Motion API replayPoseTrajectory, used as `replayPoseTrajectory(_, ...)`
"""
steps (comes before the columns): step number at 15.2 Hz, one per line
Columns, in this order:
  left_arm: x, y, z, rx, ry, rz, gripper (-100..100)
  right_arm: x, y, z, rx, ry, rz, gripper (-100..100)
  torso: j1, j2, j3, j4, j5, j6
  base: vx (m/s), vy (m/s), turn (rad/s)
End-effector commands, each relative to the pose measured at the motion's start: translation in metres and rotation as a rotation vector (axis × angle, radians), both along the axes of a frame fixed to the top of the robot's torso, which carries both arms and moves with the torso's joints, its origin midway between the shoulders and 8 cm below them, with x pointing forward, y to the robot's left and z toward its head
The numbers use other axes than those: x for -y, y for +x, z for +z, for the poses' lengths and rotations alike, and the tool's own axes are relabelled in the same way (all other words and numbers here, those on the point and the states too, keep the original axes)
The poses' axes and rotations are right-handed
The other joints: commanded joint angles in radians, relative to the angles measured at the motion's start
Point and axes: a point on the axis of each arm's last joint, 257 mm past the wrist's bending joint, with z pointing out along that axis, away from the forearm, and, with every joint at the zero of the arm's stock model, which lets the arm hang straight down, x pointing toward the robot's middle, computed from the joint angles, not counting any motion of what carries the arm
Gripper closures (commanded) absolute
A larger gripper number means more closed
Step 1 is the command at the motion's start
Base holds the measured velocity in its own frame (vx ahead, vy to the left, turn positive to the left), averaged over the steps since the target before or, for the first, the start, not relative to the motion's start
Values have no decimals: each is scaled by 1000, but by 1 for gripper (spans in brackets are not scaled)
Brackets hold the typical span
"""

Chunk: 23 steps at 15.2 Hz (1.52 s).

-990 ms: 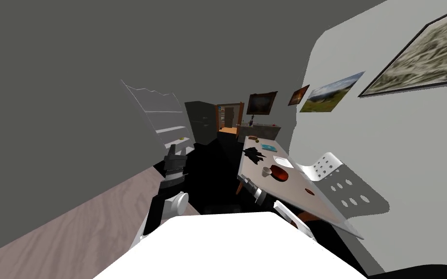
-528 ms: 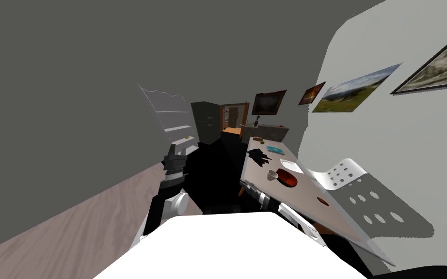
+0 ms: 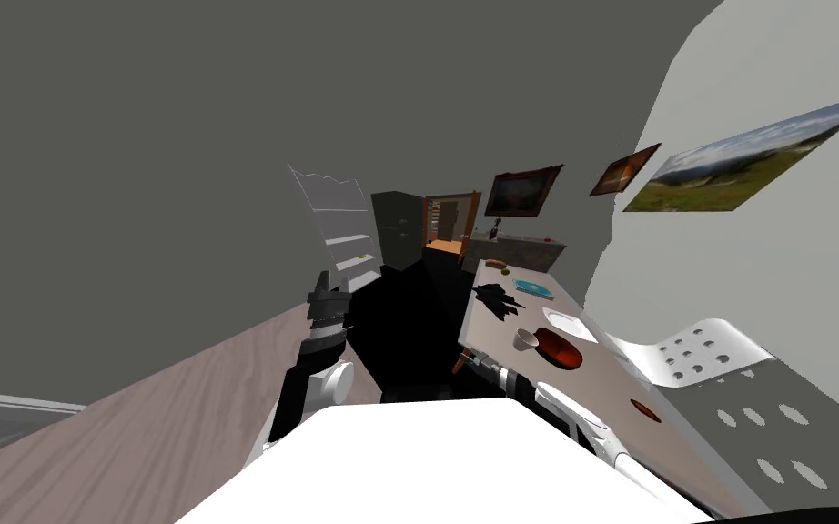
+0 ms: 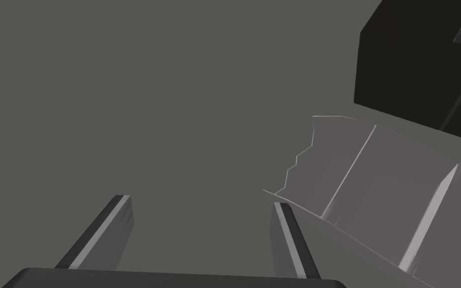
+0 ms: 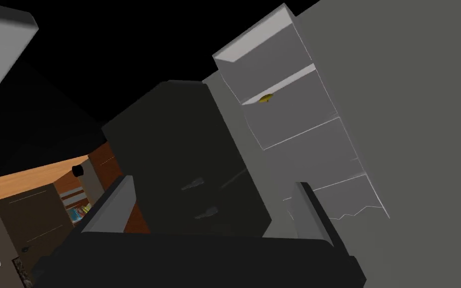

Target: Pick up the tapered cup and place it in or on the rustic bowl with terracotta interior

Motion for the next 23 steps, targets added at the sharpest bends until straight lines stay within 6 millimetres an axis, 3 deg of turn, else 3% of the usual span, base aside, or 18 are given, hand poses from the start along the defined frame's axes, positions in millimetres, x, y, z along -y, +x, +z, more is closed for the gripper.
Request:
replayPoseTrajectory(1,0,0,0,0,0,0,0,15,-7,-13,-23,-38,-3,-100,0,0,0,0,0,0,9,-11,79)
replayPoseTrajectory(4,0,0,0,0,0,0,0,62,-21,-36,-71,-182,38,-100,0,0,0,0,0,0,9,-18,204)
replayPoseTrajectory(6,0,0,0,0,0,0,0,74,-26,-44,-92,-200,21,-100,-1,0,0,0,0,0,7,-27,148)
replayPoseTrajectory(9,0,0,0,0,0,0,0,127,-42,-58,-140,-339,50,-100,-2,1,0,0,0,0,3,-32,195)
replayPoseTrajectory(12,0,0,0,0,0,0,0,139,-46,-63,-157,-356,36,-100,-2,1,0,0,-1,1,1,-36,95)
replayPoseTrajectory(13,0,0,0,0,0,0,0,164,-53,-66,-177,-419,50,-100,-1,1,0,0,-1,1,2,-26,153)
replayPoseTrajectory(15,0,0,0,0,0,0,0,172,-56,-68,-189,-429,41,-100,-2,1,0,0,0,0,-5,-35,133)
replayPoseTrajectory(16,0,0,0,0,0,0,0,198,-63,-69,-210,-490,51,-100,-2,1,1,0,0,0,-7,-41,171)
replayPoseTrajectory(18,0,0,0,0,0,0,0,204,-66,-71,-220,-499,43,-100,-3,1,1,0,0,0,-4,-50,124)
replayPoseTrajectory(19,0,0,0,0,0,0,0,227,-72,-69,-237,-552,54,-100,-3,1,1,0,-1,1,-9,-54,176)
replayPoseTrajectory(20,0,0,0,0,0,0,0,235,-77,-71,-249,-564,43,-100,-3,1,1,0,-1,0,-9,-59,177)
replayPoseTrajectory(21,0,0,0,0,0,0,0,262,-85,-69,-274,-620,46,-100,-3,1,1,0,-1,0,-14,-74,172)
replayPoseTrajectory(22,0,0,0,0,0,0,0,265,-87,-70,-278,-624,42,-100,-4,1,1,0,-1,0,-20,-83,151)
replayPoseTrajectory(23,0,0,0,0,0,0,0,289,-96,-67,-303,-675,44,-100,-5,2,1,0,-1,0,-20,-89,207)
